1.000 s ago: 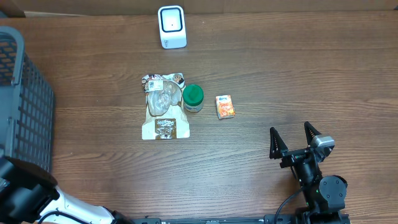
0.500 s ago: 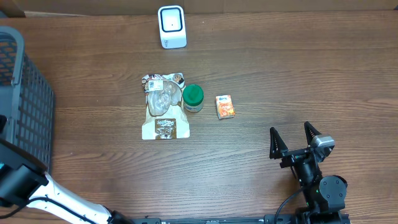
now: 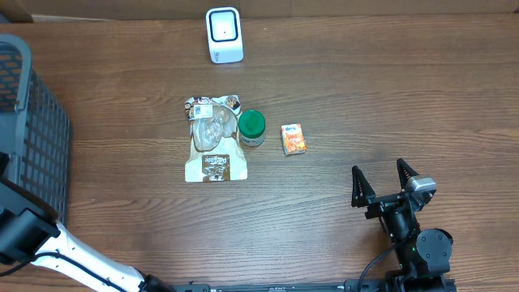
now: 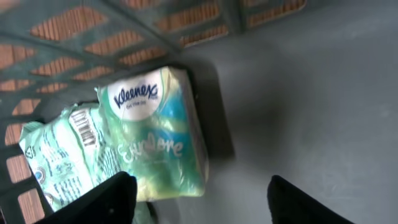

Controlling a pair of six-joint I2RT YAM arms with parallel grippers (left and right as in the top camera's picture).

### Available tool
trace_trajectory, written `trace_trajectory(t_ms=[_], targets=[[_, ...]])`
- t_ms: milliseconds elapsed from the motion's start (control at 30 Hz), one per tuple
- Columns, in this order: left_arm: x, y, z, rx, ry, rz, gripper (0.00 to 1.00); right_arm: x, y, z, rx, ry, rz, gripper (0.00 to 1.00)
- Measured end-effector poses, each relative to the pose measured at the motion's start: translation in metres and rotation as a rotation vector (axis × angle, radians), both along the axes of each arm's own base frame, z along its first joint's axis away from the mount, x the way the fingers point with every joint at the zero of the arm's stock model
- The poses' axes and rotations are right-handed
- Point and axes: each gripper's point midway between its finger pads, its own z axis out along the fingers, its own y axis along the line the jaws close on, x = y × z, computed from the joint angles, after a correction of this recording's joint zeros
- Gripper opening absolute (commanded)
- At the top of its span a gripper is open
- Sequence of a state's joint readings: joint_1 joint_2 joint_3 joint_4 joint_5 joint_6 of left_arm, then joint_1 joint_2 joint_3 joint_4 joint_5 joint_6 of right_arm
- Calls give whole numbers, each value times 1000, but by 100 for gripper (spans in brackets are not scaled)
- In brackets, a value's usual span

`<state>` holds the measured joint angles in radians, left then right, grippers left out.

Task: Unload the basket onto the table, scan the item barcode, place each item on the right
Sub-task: 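Move the left gripper into the basket and grasp the teal Kleenex pack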

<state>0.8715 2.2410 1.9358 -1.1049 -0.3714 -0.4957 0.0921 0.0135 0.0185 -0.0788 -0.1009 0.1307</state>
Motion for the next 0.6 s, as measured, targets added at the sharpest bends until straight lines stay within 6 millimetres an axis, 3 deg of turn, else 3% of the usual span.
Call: trace_trajectory(t_ms=[233, 467, 533, 600], targets=[[4, 6, 0, 26, -16, 1, 63, 0, 0, 0, 0, 0, 0, 100], [-3, 1, -19, 14, 8, 2, 61, 0, 0, 0, 0, 0, 0, 100], [-4, -1, -24, 7, 14, 2, 52, 0, 0, 0, 0, 0, 0, 100], [-5, -2, -27, 5, 18, 1, 37, 0, 0, 0, 0, 0, 0, 100]])
